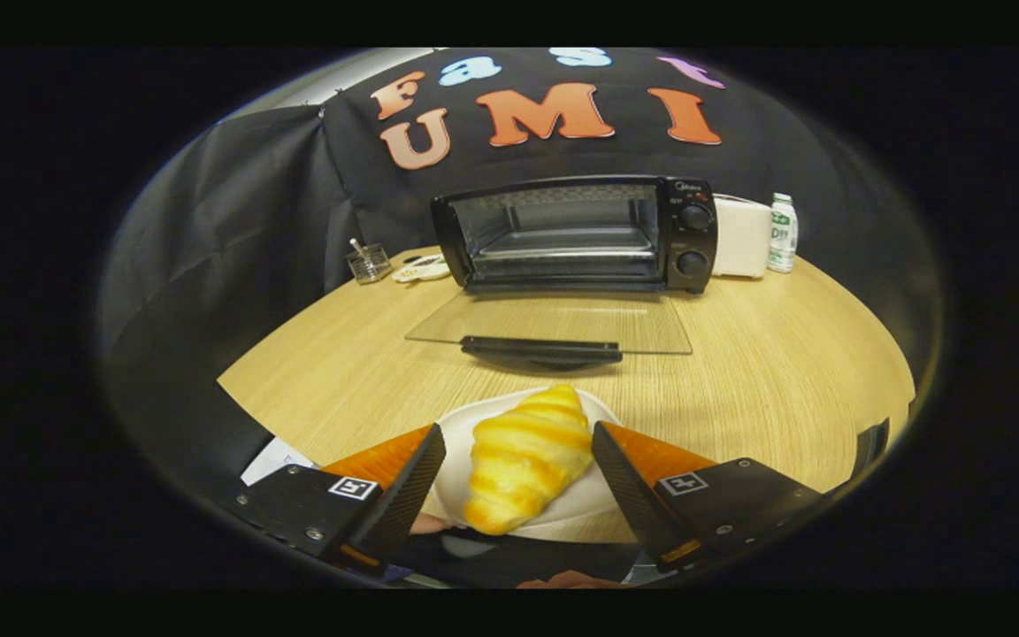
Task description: Open the toaster oven, put the food inside, and close the toaster oven door.
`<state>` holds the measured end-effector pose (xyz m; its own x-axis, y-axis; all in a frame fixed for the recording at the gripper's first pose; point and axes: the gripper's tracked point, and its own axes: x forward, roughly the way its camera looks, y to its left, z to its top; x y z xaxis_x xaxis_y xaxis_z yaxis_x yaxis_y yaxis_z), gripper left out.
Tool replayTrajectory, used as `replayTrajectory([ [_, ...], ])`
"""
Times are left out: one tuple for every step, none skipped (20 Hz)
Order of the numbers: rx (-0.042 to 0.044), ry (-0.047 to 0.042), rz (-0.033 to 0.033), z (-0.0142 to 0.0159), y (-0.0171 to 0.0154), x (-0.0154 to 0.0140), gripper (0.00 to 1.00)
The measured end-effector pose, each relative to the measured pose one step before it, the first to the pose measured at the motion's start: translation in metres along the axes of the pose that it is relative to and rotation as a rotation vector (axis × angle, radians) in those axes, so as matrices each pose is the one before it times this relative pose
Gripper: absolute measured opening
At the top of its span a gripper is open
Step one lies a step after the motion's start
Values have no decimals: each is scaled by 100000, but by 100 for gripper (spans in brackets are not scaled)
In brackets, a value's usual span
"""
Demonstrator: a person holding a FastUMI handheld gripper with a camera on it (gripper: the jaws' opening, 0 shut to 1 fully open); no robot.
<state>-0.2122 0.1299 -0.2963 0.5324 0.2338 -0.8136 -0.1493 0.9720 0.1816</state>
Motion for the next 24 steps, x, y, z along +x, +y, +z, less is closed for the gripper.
replayTrajectory([
  [-1917,1304,-2642,-606,-319,-68,99],
  [-170,973,-1030,-571,-77,-72,100],
  [754,1091,1324,-623,585,-44,99],
  [423,1509,1040,-734,550,-182,100],
  [-286,370,-519,-319,-61,-58,99],
  [298,-29,-1205,-158,-301,193,99],
  [689,-999,-1279,190,-219,324,100],
  [469,-840,-1454,178,-289,59,99],
  [-598,-704,-1197,125,-238,388,98],
  [-2345,-708,-1555,83,-254,204,99],
  [-1775,-1021,-519,268,-82,261,96],
  [-1182,-416,-88,34,-158,217,91],
  [-1,180,516,130,5,159,87],
  [1317,479,532,68,-92,138,84],
  [1839,135,248,147,-69,42,81],
  [1906,-351,214,133,-145,72,79],
  [2346,-745,344,197,-141,79,74],
  [2228,-727,1005,53,-142,-79,72],
  [2219,-767,1924,192,-51,-111,69],
  [2344,-1004,2670,275,77,-313,69],
  [2239,-892,3224,298,286,-372,69],
  [2390,-1487,3077,432,268,-370,69],
  [2564,-2006,2260,590,196,-284,69],
  [1817,-1999,1846,645,138,-71,69],
])
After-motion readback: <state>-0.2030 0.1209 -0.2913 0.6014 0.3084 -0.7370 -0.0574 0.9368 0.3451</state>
